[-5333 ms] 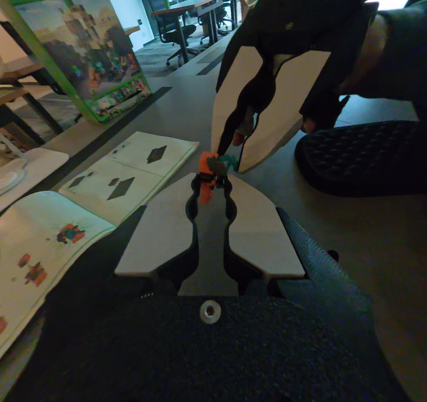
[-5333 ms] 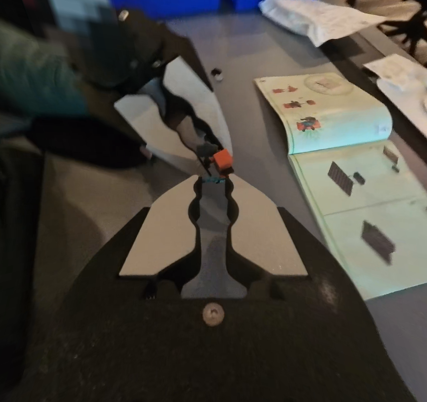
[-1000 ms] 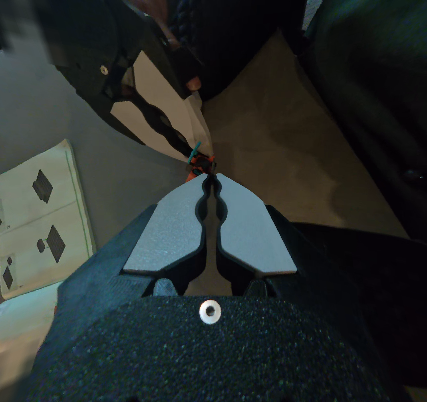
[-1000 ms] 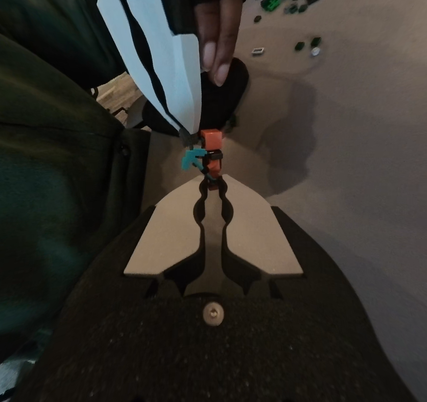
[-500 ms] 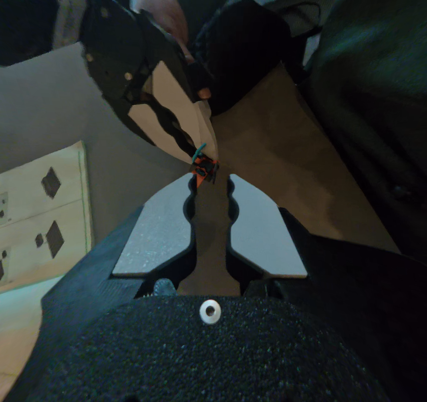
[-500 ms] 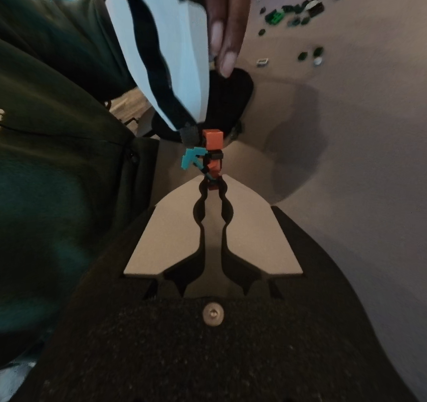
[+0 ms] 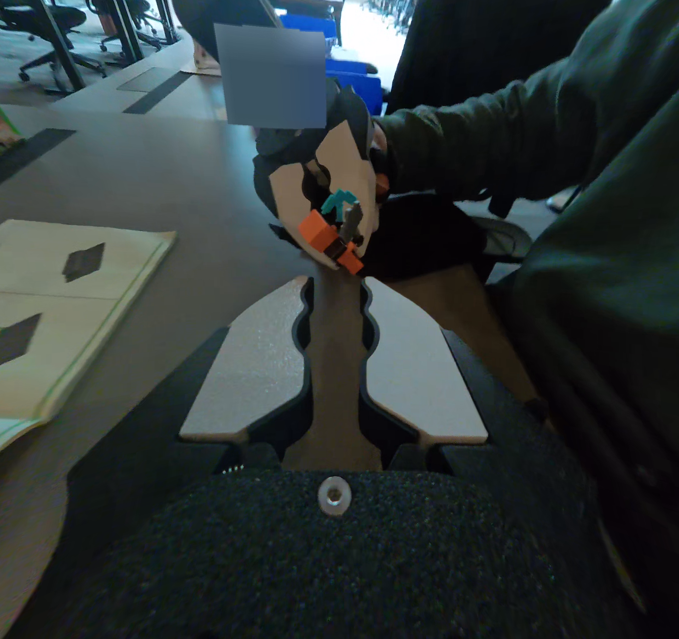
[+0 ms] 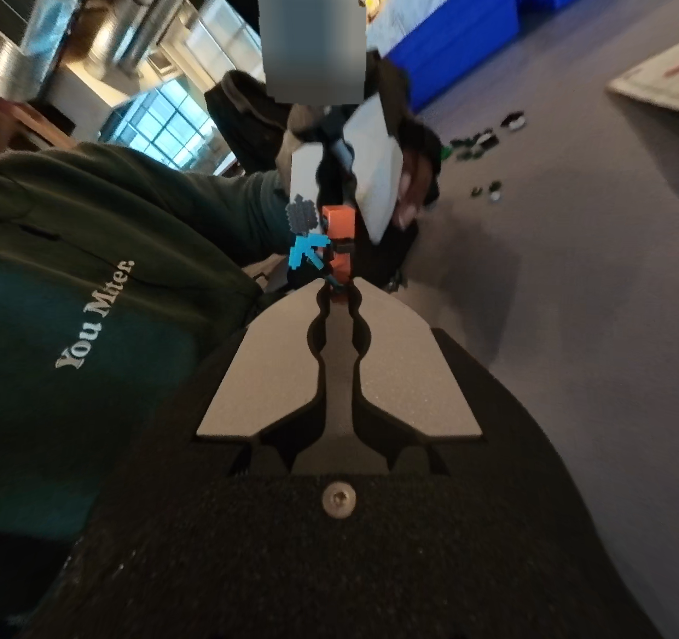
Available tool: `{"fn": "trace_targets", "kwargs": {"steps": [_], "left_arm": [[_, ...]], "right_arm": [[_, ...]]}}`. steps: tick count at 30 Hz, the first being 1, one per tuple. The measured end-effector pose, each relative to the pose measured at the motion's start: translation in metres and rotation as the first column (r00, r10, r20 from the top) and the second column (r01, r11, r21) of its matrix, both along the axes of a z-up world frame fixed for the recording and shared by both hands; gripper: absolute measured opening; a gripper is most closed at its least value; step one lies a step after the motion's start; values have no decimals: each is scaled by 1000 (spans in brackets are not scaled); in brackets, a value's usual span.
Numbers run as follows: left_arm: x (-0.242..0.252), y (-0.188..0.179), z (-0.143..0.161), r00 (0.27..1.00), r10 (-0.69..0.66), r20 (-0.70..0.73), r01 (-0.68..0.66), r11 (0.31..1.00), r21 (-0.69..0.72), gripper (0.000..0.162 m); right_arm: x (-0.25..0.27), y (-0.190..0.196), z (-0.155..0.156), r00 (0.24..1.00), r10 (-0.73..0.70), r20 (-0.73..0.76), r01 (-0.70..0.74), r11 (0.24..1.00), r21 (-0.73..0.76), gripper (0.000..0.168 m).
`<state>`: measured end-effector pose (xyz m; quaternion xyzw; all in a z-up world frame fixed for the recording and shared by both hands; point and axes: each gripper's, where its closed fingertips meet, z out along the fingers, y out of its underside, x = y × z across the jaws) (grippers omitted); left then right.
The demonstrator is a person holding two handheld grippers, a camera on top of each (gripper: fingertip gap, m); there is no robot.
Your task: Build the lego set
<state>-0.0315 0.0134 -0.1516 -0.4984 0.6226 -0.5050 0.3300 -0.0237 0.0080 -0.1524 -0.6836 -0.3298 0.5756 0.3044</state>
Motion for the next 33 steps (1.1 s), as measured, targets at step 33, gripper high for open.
{"fn": "trace_targets", "kwargs": {"steps": [33], "left_arm": [[-3, 27, -4, 990, 118, 72, -117, 993, -26, 8]], "right_arm": [[12, 37, 32, 984, -86, 153, 35, 951, 307, 30]]}}
